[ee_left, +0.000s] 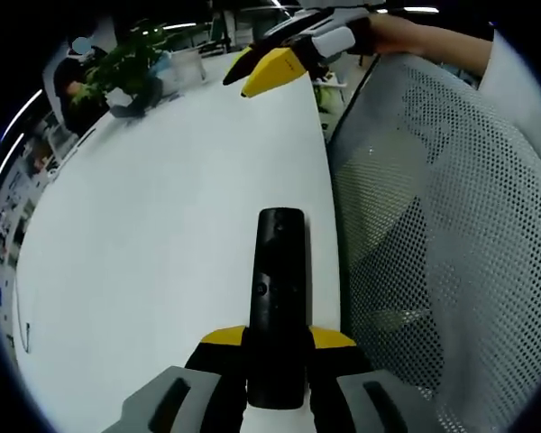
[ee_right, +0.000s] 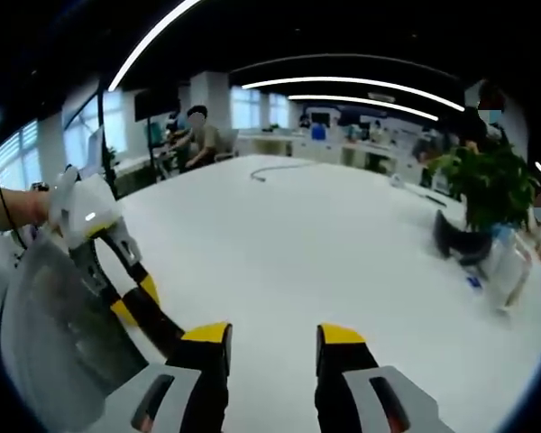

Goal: Press the specified remote control buttons in sequence, fully releasing each button before pressing the next.

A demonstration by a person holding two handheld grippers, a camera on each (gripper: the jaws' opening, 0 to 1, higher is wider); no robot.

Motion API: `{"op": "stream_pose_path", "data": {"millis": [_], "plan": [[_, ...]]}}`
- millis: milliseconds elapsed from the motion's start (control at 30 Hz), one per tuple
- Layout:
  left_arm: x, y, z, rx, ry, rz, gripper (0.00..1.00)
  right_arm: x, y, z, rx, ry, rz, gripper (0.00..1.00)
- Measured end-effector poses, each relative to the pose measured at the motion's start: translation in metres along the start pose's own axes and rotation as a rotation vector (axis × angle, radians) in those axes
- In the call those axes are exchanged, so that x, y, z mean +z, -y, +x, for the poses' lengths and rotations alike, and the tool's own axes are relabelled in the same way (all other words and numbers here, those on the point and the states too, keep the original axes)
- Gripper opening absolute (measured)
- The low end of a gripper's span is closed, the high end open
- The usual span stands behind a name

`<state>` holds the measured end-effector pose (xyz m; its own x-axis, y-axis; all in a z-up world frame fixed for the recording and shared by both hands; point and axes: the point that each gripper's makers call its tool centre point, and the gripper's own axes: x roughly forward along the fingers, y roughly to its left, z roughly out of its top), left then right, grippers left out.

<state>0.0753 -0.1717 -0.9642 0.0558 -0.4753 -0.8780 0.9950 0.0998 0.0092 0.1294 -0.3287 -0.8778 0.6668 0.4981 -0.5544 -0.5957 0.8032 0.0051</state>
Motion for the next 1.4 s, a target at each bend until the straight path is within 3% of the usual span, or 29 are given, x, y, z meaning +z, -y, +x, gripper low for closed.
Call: {"op": "stream_pose_path", "data": {"millis": [133, 433, 767, 933, 1133, 1400], "plan": [[0.000, 0.000, 0.000, 0.003, 0.036, -0.009, 0.24, -0.001, -0.006, 0.002, 0.032, -0.010, -0.005, 0.33], [0.000, 0.002, -0.002, 0.004, 0.128, -0.015, 0.24, -0.010, -0.032, 0.007, 0.113, -0.092, -0.145, 0.29], [0.001, 0.008, -0.004, 0.036, 0.282, -0.076, 0.24, -0.015, -0.054, 0.009, 0.222, -0.158, -0.244, 0.24], [0.003, 0.008, -0.003, 0.034, 0.284, -0.068, 0.24, -0.019, -0.065, 0.008, 0.293, -0.199, -0.285, 0.20], [0.003, 0.008, -0.003, 0.037, 0.292, -0.071, 0.24, -0.035, -0.066, 0.008, 0.339, -0.320, -0.434, 0.16], [0.003, 0.008, -0.004, 0.039, 0.297, -0.072, 0.24, -0.045, -0.069, 0.011, 0.392, -0.404, -0.465, 0.13]]}}
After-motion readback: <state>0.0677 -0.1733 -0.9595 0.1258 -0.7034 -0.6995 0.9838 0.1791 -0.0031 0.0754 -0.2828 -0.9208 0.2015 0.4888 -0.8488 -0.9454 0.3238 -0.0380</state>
